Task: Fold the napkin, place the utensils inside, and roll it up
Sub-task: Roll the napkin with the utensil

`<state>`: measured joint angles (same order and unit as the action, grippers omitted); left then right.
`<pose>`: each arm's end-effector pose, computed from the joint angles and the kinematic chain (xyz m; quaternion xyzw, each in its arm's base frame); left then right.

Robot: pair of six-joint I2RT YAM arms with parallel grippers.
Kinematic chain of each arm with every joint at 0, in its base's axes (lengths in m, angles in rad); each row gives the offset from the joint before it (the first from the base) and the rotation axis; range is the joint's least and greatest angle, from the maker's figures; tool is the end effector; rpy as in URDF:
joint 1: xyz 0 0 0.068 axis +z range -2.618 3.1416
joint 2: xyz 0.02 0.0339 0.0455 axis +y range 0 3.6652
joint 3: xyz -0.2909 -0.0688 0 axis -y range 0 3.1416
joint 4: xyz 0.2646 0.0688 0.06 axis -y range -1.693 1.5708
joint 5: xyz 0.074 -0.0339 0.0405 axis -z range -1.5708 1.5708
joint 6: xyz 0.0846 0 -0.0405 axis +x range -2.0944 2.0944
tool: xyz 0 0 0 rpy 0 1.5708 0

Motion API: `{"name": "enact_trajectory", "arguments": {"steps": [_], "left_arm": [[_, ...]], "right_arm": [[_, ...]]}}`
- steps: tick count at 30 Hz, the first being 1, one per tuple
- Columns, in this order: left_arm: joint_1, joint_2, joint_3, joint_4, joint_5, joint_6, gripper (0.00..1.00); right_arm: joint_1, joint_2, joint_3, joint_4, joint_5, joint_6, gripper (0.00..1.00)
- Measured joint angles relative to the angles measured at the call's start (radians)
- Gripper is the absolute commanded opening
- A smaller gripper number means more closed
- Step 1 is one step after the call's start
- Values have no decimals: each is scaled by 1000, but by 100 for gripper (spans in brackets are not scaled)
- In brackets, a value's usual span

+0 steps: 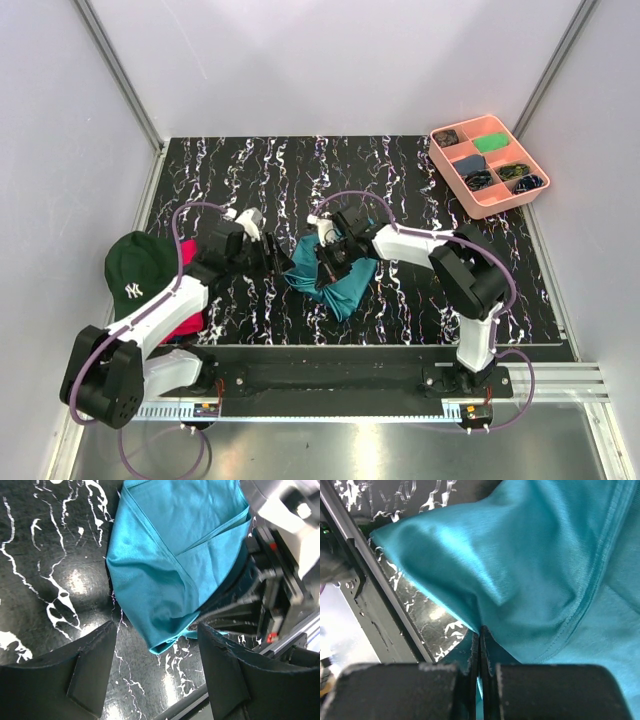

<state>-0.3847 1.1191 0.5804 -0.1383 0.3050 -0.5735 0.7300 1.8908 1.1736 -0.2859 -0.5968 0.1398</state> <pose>0.2421 -0.1254 0.1941 -0.0187 0.8935 -0.3185 0.3159 0.2871 0.3207 0.1395 -0.3456 0.8540 0.3687 0.1238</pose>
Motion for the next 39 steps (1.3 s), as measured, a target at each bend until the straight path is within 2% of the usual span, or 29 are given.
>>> {"name": "enact_trajectory", "arguments": {"steps": [11,21,30,35,39], "left_arm": [[-48,15,-21,46,6,0,67],[-118,61,-45,69,170,-38,68],[-135,209,-66,307,325,-166,69],[-135,295,-68,504,351,-244,69],[-132,335,-68,589,338,-261,70]], "right_arm": [[-98,119,25,11,-132,42,0],[-111,154,35,23,-158,56,0],[-111,154,35,23,-157,56,0],[-112,154,35,23,-157,56,0],[-111,154,35,23,-157,57,0]]}}
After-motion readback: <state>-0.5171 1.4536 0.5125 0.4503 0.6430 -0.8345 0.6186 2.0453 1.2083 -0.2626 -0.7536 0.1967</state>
